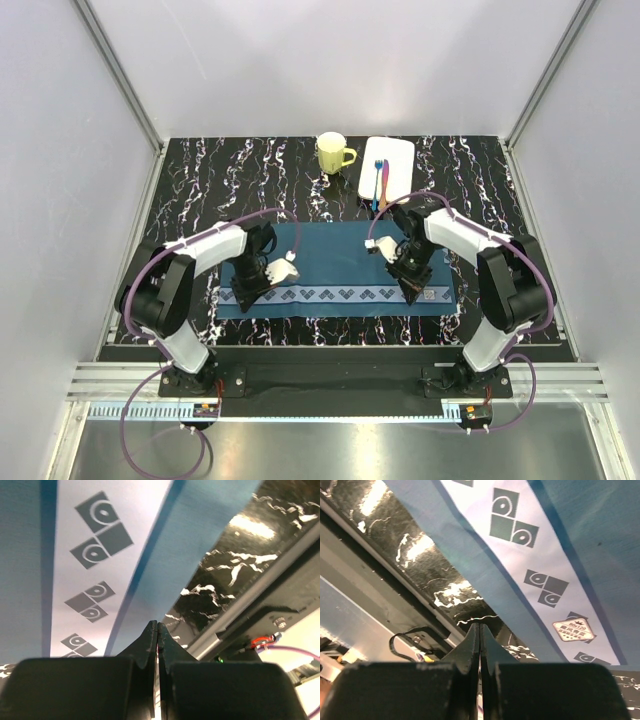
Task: Set the dinner table for one person
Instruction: Move the napkin to the center of the board.
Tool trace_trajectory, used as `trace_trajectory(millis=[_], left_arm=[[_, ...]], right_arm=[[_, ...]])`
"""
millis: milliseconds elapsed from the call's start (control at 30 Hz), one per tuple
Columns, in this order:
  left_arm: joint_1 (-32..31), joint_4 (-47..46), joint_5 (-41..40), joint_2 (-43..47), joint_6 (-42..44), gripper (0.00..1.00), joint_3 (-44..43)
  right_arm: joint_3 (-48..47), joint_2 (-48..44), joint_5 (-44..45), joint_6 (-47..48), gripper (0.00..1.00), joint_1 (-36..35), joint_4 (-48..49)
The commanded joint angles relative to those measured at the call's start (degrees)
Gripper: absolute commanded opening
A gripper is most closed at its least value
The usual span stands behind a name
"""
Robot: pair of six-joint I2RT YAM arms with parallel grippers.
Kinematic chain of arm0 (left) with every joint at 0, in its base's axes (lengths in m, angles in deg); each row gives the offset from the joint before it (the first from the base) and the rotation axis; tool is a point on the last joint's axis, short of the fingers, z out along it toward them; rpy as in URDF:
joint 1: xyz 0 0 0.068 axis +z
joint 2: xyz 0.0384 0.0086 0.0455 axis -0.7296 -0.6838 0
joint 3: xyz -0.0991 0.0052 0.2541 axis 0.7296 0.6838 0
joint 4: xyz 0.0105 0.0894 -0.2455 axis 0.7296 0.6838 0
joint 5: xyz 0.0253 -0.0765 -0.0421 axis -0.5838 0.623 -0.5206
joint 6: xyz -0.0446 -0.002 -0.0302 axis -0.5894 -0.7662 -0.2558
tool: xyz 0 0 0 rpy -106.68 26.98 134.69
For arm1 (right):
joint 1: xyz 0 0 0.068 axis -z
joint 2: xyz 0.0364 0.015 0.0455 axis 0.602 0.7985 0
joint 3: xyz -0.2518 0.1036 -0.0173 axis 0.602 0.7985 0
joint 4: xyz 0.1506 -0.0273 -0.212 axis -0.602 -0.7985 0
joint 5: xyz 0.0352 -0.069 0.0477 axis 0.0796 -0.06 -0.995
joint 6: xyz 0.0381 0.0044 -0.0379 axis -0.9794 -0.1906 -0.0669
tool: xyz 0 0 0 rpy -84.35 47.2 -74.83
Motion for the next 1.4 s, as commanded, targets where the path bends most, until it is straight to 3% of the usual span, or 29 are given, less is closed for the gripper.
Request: trace_trajectory(millis=[0, 700, 1367], left_arm=[[-0.1, -4.5, -1.1, 0.5, -1.5, 0.0, 0.7], [1.7, -7.9, -5.6, -2.9, -2.0, 0.0, -1.5], [4.3, -10.2, -7.3, -3.7, -0.7, 0.0, 1.4]], right_arm=[[0.5, -2.2, 1.1, -0.7, 0.0, -0.7, 2.5], [0.5, 4.2, 3.0, -4.3, 0.0, -0.6, 9.6], [5.4, 2.5, 9.9, -6.1, 0.0, 0.6, 12.2]])
